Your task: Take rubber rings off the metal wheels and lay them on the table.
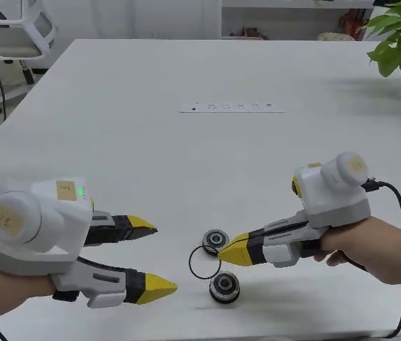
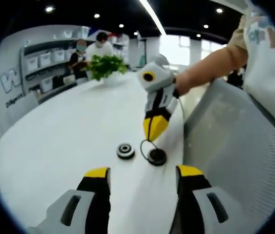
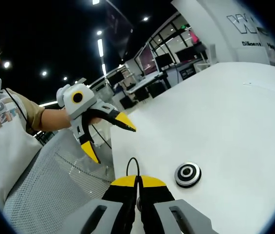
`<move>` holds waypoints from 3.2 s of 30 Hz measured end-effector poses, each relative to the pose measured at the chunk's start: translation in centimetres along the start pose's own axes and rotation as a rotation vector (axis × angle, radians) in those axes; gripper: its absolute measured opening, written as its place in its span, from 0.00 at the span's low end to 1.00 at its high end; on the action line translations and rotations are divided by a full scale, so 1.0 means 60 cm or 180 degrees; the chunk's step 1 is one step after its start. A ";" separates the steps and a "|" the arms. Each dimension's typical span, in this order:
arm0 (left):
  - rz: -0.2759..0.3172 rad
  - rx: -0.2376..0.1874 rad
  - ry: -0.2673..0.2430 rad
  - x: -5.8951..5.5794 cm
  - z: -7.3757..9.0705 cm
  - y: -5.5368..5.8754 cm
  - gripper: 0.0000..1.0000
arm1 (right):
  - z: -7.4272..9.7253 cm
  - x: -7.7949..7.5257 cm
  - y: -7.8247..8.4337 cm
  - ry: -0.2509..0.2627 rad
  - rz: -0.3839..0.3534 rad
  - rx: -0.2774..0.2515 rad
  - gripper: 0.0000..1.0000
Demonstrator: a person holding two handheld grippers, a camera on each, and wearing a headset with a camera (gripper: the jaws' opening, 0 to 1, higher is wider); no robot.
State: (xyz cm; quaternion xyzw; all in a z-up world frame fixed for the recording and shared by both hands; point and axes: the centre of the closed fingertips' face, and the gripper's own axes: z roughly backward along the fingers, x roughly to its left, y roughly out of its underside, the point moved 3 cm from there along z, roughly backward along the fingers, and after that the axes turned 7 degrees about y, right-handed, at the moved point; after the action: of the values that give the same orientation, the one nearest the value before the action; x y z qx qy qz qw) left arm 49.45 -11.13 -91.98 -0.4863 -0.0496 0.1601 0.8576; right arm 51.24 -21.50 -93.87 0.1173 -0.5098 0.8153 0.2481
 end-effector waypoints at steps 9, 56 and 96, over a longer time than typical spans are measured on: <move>0.0067 -0.0042 -0.0148 0.012 0.023 0.011 0.58 | -0.021 -0.002 -0.007 -0.0020 0.0000 0.0040 0.00; 0.0189 -0.0023 -0.0240 0.012 0.042 0.037 0.61 | -0.097 -0.041 0.024 0.0338 0.0407 0.0371 0.13; -0.0021 0.0017 0.0082 0.017 -0.028 -0.017 0.59 | 0.027 -0.038 -0.013 0.0404 0.0517 -0.0280 0.35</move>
State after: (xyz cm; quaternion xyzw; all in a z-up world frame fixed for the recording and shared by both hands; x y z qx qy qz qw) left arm 51.04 -12.66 -92.03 -0.4858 -0.0397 0.1511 0.8600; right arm 53.51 -23.33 -93.53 0.0127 -0.5362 0.8154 0.2179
